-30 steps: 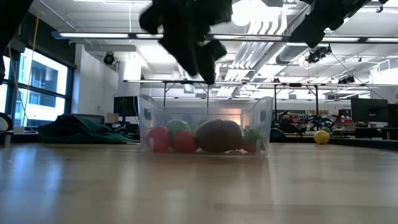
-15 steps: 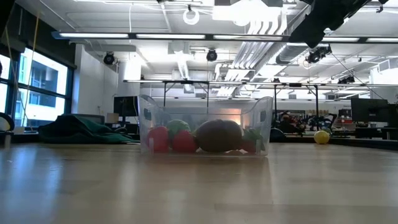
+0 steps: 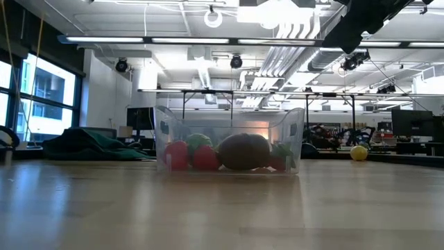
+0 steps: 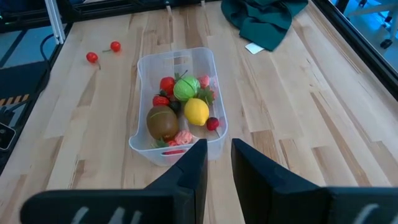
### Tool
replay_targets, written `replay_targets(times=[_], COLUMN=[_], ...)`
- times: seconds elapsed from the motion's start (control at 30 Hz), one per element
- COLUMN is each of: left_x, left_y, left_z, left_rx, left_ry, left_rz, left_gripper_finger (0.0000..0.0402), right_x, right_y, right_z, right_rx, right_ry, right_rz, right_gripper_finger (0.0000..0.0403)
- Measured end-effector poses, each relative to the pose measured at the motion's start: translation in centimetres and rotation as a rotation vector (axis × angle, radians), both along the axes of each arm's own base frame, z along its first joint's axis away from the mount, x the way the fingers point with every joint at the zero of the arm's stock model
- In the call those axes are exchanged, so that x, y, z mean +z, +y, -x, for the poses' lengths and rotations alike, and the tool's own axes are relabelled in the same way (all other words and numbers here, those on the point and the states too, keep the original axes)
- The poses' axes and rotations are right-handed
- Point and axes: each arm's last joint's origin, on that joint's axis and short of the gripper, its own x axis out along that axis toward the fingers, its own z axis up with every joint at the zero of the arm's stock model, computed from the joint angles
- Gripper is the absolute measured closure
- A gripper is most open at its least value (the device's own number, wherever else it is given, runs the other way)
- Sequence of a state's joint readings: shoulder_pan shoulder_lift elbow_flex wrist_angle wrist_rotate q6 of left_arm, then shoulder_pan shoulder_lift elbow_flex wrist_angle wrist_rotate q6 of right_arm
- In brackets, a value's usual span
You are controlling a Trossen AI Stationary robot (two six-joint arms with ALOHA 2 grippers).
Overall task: Pick and placing Produce into tupperware
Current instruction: Put the top red cherry into the transparent bin
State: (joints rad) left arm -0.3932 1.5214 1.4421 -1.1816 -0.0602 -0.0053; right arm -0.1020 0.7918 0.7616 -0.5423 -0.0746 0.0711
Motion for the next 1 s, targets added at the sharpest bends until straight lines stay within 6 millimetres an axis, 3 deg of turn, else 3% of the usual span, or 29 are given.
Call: replay_targets(times=[0.2,0.43,0.67,1.0], left_x=[-5.3,-9.8,-12.0,-13.9], left_y=[-1.6,-2.8,-3.7,-3.3], left_z=[3.8,6.2,7.4,7.9], left_rx=[0.064,-0.052,-0.318,-0.463], left_ry=[-0.045,-0.019,-0.046,-0.046], left_rz=[0.093,0.101,0.072,0.033], left_gripper_finger=[0.0187,0.0183,0.0184,0.0185], right_x=[0.0,0.0,0.0,0.0], right_y=[0.0,0.0,0.0,0.0], right_z=[0.0,0.0,0.0,0.0], right_rx=[0.0,0.0,0.0,0.0], right_ry=[-0.001,-0.001,0.0,0.0], right_rz=[0.0,0.0,0.0,0.0], right_gripper_finger=[0.034,0.034,0.034,0.034])
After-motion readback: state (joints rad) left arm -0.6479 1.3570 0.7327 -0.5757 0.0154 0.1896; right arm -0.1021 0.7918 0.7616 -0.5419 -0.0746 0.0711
